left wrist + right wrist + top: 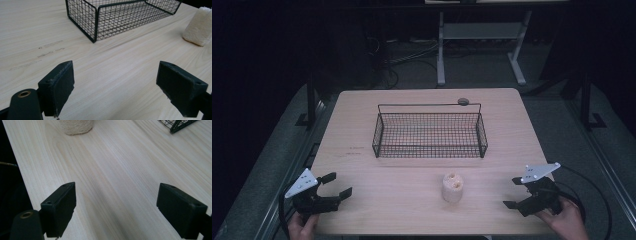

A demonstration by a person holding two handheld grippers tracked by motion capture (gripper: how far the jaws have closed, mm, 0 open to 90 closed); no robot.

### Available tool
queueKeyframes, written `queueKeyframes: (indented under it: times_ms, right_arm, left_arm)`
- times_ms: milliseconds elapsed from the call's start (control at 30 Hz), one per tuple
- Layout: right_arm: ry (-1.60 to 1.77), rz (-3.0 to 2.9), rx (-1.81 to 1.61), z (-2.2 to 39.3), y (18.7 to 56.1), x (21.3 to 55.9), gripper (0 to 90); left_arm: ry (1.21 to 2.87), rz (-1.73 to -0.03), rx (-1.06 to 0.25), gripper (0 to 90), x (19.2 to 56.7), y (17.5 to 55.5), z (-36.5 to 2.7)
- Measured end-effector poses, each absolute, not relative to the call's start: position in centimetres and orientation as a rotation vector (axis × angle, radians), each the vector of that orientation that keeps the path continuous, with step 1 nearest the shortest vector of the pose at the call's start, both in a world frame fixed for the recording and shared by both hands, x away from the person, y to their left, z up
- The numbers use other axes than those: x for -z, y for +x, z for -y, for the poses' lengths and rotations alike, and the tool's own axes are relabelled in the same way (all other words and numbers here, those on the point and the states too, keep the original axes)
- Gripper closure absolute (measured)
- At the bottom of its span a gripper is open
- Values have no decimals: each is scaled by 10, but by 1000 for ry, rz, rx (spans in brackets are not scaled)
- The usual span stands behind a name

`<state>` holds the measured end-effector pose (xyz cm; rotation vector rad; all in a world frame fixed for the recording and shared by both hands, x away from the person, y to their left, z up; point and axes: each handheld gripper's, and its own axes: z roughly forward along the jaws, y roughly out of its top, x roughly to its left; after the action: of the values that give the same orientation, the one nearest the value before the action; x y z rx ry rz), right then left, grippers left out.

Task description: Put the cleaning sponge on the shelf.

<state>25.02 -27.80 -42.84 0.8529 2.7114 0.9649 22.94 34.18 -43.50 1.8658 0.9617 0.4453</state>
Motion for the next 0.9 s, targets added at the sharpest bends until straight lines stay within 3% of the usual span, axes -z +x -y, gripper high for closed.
queueKeyframes:
  times_ms: [900]
  right_arm:
    - [727, -2797, -930, 247, 251, 416, 154]
  left_arm:
    - [1860, -959, -443, 141, 435, 228, -343]
